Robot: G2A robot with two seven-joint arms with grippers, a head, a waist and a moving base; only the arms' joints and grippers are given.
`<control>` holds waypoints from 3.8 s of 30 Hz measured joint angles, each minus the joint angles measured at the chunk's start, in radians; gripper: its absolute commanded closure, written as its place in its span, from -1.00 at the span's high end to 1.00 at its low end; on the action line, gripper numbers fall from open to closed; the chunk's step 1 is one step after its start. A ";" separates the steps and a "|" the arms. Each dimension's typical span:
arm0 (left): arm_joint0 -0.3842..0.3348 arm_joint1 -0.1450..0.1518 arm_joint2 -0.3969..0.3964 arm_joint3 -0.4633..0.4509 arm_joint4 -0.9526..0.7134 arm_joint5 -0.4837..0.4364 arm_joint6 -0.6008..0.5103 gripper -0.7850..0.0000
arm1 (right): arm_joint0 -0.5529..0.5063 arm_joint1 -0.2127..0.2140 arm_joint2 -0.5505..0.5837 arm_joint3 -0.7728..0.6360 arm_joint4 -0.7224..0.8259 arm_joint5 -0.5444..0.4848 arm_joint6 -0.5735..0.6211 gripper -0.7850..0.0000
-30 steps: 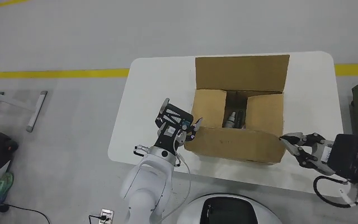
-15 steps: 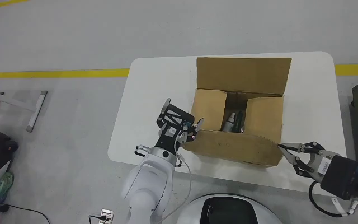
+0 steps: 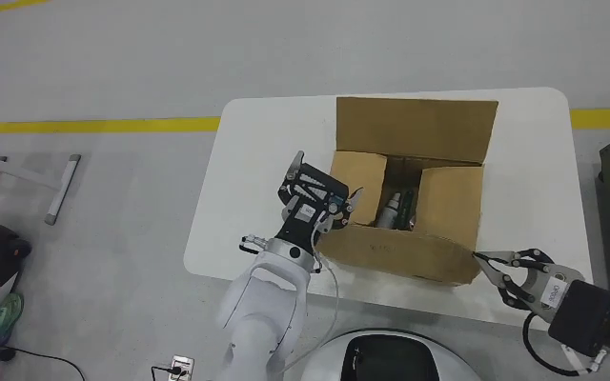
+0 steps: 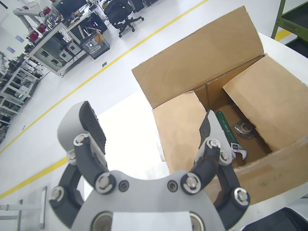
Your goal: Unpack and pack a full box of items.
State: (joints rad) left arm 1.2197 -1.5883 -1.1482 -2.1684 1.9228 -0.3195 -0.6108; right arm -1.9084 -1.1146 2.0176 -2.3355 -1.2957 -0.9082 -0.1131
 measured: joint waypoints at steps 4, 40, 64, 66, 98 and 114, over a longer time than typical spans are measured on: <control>-0.026 0.002 0.016 0.018 0.045 -0.013 -0.031 1.00 | -0.012 0.000 0.013 -0.014 -0.037 0.003 -0.046 -1.00; 0.123 0.054 0.051 -0.121 0.019 -0.331 -0.072 1.00 | 0.043 0.028 0.001 0.081 0.555 0.158 0.361 -1.00; 0.161 0.082 -0.043 -0.111 -0.076 -0.246 -0.011 1.00 | 0.112 0.056 -0.198 0.180 0.392 -0.047 0.423 -1.00; 0.155 0.083 -0.027 -0.092 -0.079 -0.233 -0.004 1.00 | 0.108 0.052 -0.161 0.198 0.455 0.017 0.358 -1.00; -0.024 0.051 0.201 0.283 0.148 0.092 -0.039 -0.47 | 0.038 0.014 -0.125 0.268 0.480 0.491 0.243 -1.00; 0.022 0.064 0.109 0.115 0.189 0.071 -0.020 1.00 | 0.047 0.011 -0.073 0.194 0.517 0.471 0.241 -1.00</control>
State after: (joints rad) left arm 1.2419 -1.5239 -1.0388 -2.0532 2.1113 -0.2487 -0.6309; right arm -1.8613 -1.1031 1.9445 -2.1414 -0.7791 -0.4370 0.1278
